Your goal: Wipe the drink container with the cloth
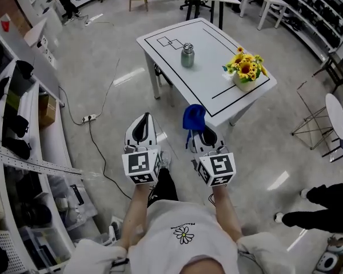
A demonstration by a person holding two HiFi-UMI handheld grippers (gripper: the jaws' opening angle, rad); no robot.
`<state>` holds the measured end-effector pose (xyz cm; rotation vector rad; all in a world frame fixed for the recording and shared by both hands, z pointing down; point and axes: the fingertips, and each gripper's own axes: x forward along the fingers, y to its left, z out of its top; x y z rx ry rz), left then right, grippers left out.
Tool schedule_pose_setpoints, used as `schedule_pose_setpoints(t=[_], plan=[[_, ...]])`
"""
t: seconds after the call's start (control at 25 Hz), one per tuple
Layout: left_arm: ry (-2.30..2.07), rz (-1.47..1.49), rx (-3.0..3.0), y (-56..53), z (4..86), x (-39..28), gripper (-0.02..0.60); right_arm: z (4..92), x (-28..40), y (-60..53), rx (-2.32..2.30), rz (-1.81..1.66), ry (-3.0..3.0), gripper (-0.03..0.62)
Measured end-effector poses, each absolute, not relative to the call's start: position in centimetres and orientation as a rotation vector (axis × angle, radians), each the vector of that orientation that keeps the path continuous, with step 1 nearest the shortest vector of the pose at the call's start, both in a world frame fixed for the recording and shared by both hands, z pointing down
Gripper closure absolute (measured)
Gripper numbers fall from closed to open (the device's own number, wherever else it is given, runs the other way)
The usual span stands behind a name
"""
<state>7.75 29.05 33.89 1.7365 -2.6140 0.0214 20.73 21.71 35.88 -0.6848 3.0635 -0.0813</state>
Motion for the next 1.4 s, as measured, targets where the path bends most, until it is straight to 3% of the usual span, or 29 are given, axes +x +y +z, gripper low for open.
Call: schedule_pose_setpoints(t=[0.56,1.4], plan=[[-2.410,-0.010,1.977,12.8,32.5,-8.0,0.583,34.7,6.0,7.6,-0.963,-0.076,3.044,0.553],[-2.326,0.063,2.013,0.9,35.4,-10.4,0.583,35.6,4.3,-3.3,-1.080,-0.112,2.949,0.553]])
